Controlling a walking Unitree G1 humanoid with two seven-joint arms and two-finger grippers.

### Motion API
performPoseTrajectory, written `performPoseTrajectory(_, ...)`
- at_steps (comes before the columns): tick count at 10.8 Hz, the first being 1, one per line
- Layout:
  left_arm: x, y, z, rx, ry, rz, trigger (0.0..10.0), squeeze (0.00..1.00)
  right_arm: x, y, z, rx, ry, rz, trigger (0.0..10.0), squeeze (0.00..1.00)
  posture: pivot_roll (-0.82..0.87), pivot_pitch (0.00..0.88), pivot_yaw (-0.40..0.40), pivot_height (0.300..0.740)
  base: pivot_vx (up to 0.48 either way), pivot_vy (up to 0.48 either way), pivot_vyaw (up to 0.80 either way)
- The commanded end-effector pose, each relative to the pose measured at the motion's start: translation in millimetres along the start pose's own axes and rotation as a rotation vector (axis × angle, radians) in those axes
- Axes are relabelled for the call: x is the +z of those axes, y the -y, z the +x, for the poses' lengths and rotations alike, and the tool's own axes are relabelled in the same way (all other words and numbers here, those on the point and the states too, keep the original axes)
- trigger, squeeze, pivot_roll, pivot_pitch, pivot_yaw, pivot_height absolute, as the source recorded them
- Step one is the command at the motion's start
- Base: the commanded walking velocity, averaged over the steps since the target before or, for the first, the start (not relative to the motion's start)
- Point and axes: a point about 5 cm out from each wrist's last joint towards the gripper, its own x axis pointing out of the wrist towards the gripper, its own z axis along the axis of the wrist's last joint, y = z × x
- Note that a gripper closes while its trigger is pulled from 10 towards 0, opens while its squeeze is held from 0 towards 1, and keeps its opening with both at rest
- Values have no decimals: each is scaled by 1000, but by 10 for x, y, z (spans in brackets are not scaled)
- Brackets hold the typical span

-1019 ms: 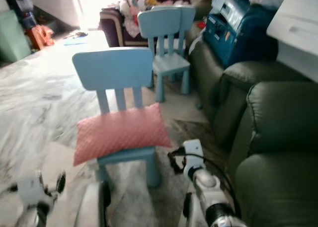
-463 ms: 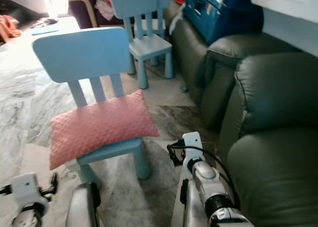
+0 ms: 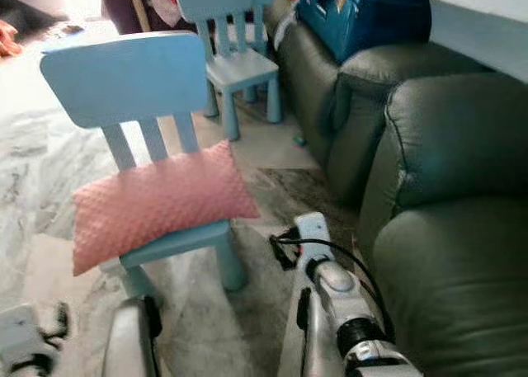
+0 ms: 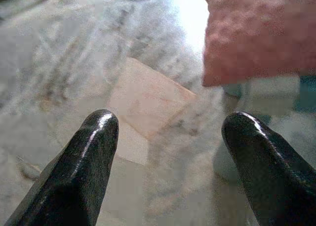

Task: Move the pillow to the sofa

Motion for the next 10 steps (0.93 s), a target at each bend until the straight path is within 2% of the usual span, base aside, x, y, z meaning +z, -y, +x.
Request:
performPoseTrajectory(1,92,-53,35,26,38,2,10000,0,169,-35,62,24,54,-10,10000,0,-64,128,11,440,0,0,0)
performPoseTrajectory(3,268,-7,160,62,95,-50,10000,0,453,-164,161,112,146,-36,10000,0,-81,185,-4,440,0,0,0)
performPoseTrajectory(5,428,74,406,58,90,-106,10000,0,800,-342,288,219,216,-13,10000,0,-93,225,-25,440,0,0,0)
performPoseTrajectory(6,577,135,559,43,96,-157,10000,0,934,-439,333,286,232,-5,10000,0,-100,245,-31,440,0,0,0)
performPoseTrajectory(8,904,163,810,25,122,-307,10000,0,1148,-573,380,373,270,20,10000,0,-113,269,-33,440,0,0,0)
performPoseTrajectory(10,1261,258,1003,-36,161,-376,10000,0,1310,-596,414,352,300,-16,10000,0,-121,289,-27,440,0,0,0)
